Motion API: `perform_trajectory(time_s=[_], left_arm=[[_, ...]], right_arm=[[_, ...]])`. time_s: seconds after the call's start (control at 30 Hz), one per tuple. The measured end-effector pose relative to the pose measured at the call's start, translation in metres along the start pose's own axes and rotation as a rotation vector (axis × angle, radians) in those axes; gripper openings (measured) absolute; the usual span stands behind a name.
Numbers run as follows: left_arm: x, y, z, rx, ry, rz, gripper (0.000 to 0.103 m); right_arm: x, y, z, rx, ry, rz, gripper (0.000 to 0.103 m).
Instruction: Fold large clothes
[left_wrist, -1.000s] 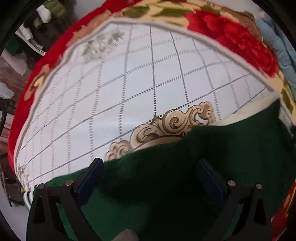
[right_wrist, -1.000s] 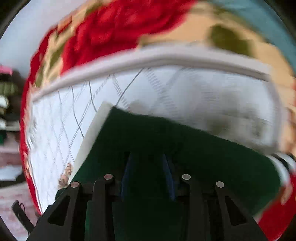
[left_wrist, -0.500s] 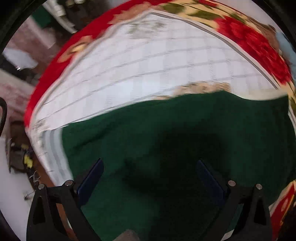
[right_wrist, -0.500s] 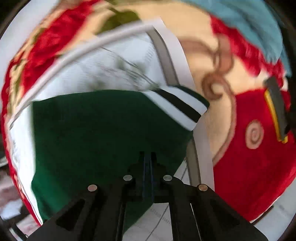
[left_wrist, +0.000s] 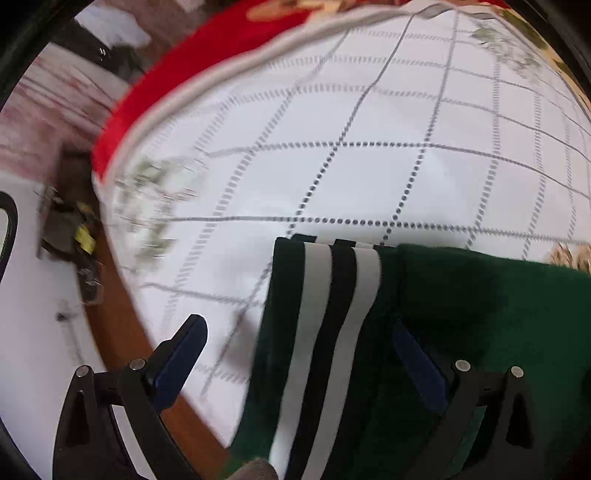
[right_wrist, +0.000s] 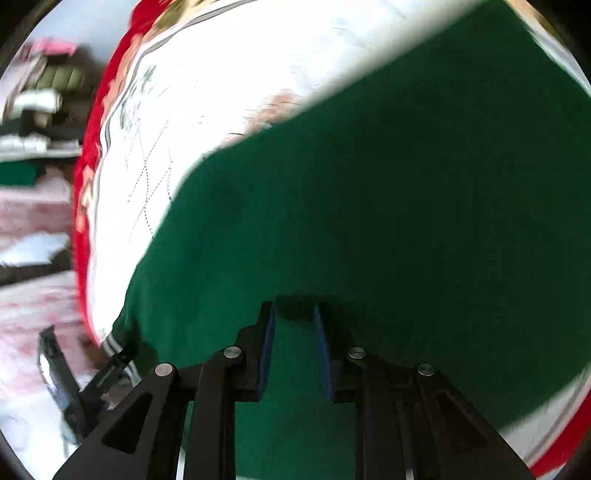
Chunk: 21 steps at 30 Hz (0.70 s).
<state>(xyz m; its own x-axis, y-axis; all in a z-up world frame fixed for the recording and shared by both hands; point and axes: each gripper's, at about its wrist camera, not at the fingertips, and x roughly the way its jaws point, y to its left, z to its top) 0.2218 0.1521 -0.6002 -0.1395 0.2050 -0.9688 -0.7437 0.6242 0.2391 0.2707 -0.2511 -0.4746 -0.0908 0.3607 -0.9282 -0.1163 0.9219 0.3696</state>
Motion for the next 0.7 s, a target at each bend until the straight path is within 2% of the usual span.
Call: perform_trajectory(time_s=[0.07, 0.13, 0.23, 0.33, 0.37, 0.43, 0.5, 0.57, 0.6, 0.7], left_arm=[[0.006, 0.003, 0.008, -0.016, -0.013, -0.066, 0.103], [0.005, 0.006, 0.01, -0.012, -0.008, -0.09, 0.103], [-0.02, 0.021, 0.004, -0.035, -0.021, -0.141, 0.103], [-0.053, 0.045, -0.005, -0.054, -0.077, -0.146, 0.103], [-0.059, 0.052, -0.008, -0.06, -0.095, -0.133, 0.103], [-0.061, 0.068, -0.01, -0.079, -0.105, -0.106, 0.103], [-0.049, 0.074, -0.005, -0.089, -0.094, -0.076, 0.103], [-0.025, 0.075, 0.01, -0.103, -0.075, -0.083, 0.103], [-0.015, 0.072, 0.015, -0.102, -0.063, -0.073, 0.103], [0.023, 0.067, 0.031, -0.114, 0.021, -0.1, 0.103]], right_arm=[[0.021, 0.012, 0.015, -0.048, 0.003, -0.085, 0.021], [0.035, 0.015, 0.019, -0.039, 0.036, -0.126, 0.019], [0.022, 0.031, 0.024, -0.043, 0.089, -0.17, 0.021], [-0.001, 0.047, 0.02, -0.052, 0.057, -0.076, 0.022], [-0.004, 0.06, 0.018, -0.074, 0.048, -0.017, 0.022], [0.011, 0.077, 0.019, -0.107, 0.074, 0.06, 0.022], [0.043, 0.084, 0.026, -0.082, 0.103, 0.099, 0.022], [0.078, 0.08, 0.028, -0.047, 0.137, 0.059, 0.022], [0.085, 0.08, 0.031, -0.029, 0.113, 0.055, 0.022], [0.073, 0.091, 0.022, -0.088, 0.106, 0.019, 0.024]])
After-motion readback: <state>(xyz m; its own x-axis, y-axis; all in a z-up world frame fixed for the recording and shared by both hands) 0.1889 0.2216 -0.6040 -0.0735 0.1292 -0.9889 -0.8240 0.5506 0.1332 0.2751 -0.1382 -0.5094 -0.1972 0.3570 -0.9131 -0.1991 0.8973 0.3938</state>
